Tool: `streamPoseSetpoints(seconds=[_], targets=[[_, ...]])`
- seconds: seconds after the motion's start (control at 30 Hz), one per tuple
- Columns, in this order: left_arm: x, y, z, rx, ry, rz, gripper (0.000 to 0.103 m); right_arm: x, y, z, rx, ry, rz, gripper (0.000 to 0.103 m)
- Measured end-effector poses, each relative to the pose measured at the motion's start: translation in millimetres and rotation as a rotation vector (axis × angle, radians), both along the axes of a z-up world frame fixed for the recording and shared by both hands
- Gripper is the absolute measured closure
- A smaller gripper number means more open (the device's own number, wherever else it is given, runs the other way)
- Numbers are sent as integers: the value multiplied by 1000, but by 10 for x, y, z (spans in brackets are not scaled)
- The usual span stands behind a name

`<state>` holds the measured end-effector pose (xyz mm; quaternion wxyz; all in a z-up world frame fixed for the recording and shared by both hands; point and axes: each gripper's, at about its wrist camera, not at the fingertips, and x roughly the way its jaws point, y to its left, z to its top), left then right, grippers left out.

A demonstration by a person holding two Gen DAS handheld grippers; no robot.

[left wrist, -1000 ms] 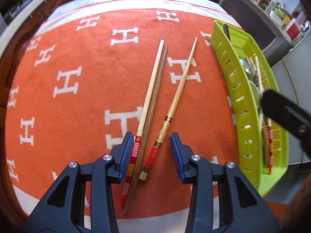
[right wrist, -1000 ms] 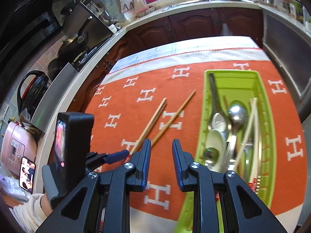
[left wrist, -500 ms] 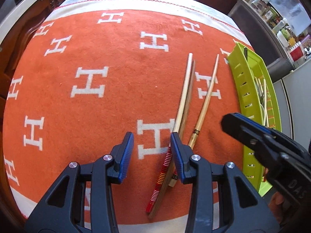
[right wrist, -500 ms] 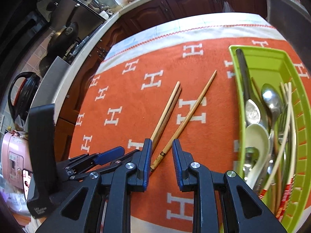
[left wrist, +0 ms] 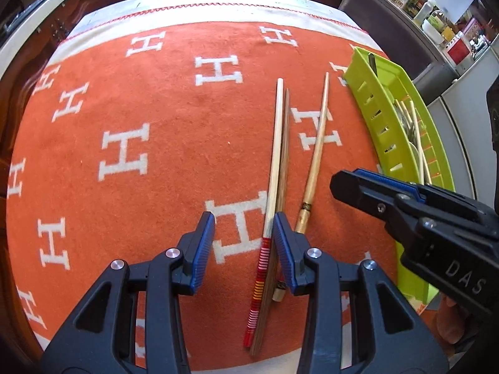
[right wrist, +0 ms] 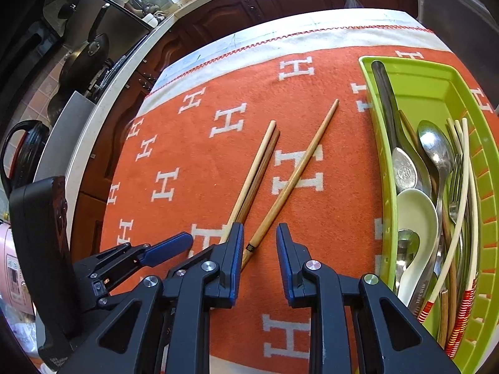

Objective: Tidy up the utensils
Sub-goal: 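Grasp a red-striped chopstick with the left tool while the right tool grasps a bamboo chopstick, then carry both chopsticks over the green tray with both tools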

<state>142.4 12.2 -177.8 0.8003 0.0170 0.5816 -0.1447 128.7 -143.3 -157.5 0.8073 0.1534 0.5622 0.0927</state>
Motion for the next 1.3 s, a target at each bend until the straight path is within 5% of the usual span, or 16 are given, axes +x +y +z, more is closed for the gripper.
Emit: streamPoseSetpoints(seconds=[0.27, 0.33, 0.43, 0.67, 0.93, 1.1, 1.3], targets=[[10, -190, -52, 127, -89, -69, 67, 62, 111, -114, -32, 25, -10, 81], [24, -166, -47, 116, -96, -67, 69, 98, 142, -146, -47, 29, -19, 81], [17, -127, -35, 118, -119, -67, 96, 173, 185, -200, -72, 37, -35, 81], [-72, 59, -20, 70, -115, -18, 99, 340, 290, -299, -156, 25, -68, 80], [-152, 170, -16, 19, -96, 47, 99, 319, 610, -341, -401, -93, 8, 91], [-200, 204, -3, -5, -91, 65, 99, 232, 546, -338, -398, -107, -12, 97], [-222, 314, 81, -60, -68, 117, 100, 90, 259, -249, -236, -62, -61, 97]])
